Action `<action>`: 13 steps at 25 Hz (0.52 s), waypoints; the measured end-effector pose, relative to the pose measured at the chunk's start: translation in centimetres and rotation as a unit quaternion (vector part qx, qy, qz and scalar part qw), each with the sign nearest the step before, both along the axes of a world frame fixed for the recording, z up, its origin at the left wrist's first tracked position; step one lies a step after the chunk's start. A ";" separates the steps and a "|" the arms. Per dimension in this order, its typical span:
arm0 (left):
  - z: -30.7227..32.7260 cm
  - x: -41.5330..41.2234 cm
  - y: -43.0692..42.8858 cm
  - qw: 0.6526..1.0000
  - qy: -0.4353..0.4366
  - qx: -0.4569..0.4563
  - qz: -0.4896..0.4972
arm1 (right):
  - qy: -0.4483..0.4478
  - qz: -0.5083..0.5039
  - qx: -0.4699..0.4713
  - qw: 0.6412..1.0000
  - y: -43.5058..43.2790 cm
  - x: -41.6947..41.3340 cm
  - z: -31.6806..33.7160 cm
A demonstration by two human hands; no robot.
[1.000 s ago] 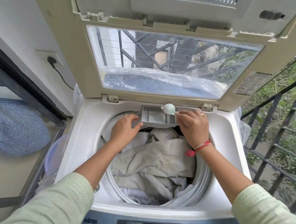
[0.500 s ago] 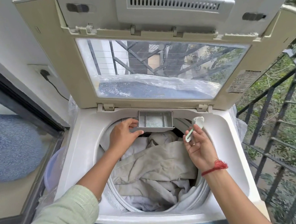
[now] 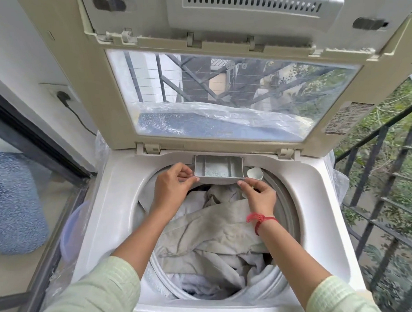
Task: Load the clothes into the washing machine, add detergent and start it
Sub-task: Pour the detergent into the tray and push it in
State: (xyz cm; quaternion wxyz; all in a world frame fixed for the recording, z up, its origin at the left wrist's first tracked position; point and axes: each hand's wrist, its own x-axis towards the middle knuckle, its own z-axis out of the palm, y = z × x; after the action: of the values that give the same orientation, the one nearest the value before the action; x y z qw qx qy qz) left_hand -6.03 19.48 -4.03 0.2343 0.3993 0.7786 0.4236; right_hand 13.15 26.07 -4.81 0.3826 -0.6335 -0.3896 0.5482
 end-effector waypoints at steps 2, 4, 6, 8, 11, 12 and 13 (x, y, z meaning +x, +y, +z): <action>0.2 0.2 0.7 0.999 -0.031 0.009 0.033 | -0.014 -0.020 0.019 1.000 0.4 -0.4 0.0; 0.4 0.4 1.5 0.996 -0.055 0.019 0.060 | -0.012 -0.040 0.024 0.999 0.9 -1.0 -0.1; 0.0 0.5 2.2 0.993 -0.069 0.031 0.087 | -0.011 -0.059 0.023 0.998 1.5 -1.7 -0.2; -0.5 0.7 2.8 0.988 -0.079 0.036 0.125 | -0.020 -0.074 0.016 0.997 1.9 -2.2 -0.4; -0.8 1.1 3.5 0.981 -0.077 0.013 0.176 | -0.024 -0.087 -0.010 0.996 2.4 -2.6 -0.5; -0.8 1.1 3.7 0.980 -0.072 0.000 0.187 | -0.024 -0.091 -0.022 0.995 2.7 -2.8 -0.5; -0.9 1.1 3.8 0.979 -0.066 -0.009 0.192 | -0.028 -0.094 -0.032 0.995 2.9 -3.0 -0.5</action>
State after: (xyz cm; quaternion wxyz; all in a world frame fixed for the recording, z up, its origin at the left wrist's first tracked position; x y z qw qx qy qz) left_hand -4.97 23.29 -4.93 0.2032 0.2109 0.8274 0.4792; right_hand 10.13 28.96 -5.27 0.4007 -0.6943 -0.3208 0.5045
